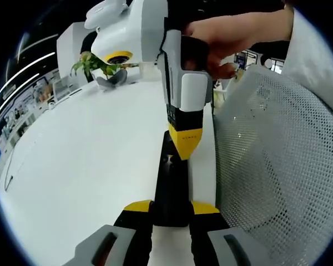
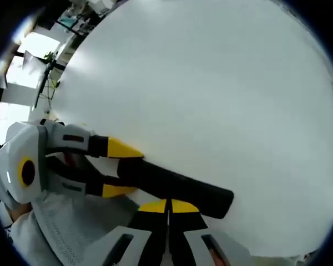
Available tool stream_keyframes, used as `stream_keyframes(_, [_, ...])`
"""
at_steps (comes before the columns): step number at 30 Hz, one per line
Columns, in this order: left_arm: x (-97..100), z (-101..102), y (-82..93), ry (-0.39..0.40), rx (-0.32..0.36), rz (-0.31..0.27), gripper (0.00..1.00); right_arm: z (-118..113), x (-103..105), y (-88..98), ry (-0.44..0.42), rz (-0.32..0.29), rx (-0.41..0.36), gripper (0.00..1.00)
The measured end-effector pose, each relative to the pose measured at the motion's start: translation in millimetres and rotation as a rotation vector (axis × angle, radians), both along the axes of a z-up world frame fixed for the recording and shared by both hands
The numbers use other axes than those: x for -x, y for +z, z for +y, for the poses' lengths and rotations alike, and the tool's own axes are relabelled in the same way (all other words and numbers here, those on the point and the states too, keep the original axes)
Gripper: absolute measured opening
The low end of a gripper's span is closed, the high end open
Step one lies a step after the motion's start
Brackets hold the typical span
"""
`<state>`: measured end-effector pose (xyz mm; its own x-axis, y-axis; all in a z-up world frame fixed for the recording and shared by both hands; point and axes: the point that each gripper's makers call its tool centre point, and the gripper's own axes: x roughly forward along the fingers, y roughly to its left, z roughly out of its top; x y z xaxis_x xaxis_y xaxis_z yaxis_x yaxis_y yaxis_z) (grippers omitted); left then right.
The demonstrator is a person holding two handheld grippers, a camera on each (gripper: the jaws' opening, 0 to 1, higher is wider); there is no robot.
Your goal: Press the specified remote control buttons in sequence, fully releasing each button before pressing the next.
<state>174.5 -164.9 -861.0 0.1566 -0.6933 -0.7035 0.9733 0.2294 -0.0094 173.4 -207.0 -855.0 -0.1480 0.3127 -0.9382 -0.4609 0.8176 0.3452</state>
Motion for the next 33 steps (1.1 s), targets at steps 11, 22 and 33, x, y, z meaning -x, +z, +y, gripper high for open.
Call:
stream_keyframes(11, [0.2, -0.3, 0.3, 0.001, 0.002, 0.004, 0.24, -0.1, 2.0, -3.4, 0.04, -0.006, 0.016, 0.0])
stream_keyframes(22, [0.7, -0.4, 0.4, -0.002, 0.001, 0.003, 0.24, -0.7, 1.2, -5.0, 0.048, -0.007, 0.0, 0.0])
stream_keyframes(33, [0.4, -0.4, 0.2, 0.002, 0.003, 0.0, 0.24, 7.7, -9.8, 8.4, -0.012, -0.051, -0.069, 0.0])
